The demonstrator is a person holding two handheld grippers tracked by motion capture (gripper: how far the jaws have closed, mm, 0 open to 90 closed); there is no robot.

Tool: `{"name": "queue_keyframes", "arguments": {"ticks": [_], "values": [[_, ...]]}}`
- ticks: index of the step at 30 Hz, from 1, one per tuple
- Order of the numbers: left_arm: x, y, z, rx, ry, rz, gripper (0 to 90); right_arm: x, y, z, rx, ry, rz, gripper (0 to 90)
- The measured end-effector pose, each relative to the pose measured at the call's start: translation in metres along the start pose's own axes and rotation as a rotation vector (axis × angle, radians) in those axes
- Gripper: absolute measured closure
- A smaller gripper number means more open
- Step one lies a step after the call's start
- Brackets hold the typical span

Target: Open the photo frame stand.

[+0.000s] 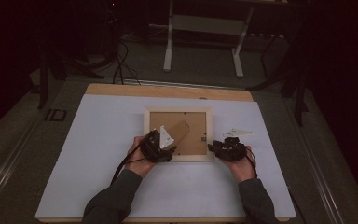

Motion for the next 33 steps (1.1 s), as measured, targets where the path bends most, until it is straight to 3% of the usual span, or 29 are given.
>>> {"name": "queue_keyframes", "arguments": {"ticks": [21,33], "values": [[0.005,-0.004,-0.004,-0.047,-0.012,-0.034,38.0,-0.001,-0.007,-0.028,0.002,0.015,0.007,66.4],[0.007,-0.005,-0.003,-0.062,-0.019,-0.048,38.0,-0.003,-0.008,-0.041,-0.016,0.054,-0.026,63.1]]}}
Point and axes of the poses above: each handheld gripper's, and its own axes: x roughly backward along the jaws, z roughly out of its underside, y roughly to its left, the point moved 7 cm from there along -x, roughly forward along the jaws, and after that the axes turned 15 degrees about -x, right-handed, at the moved point
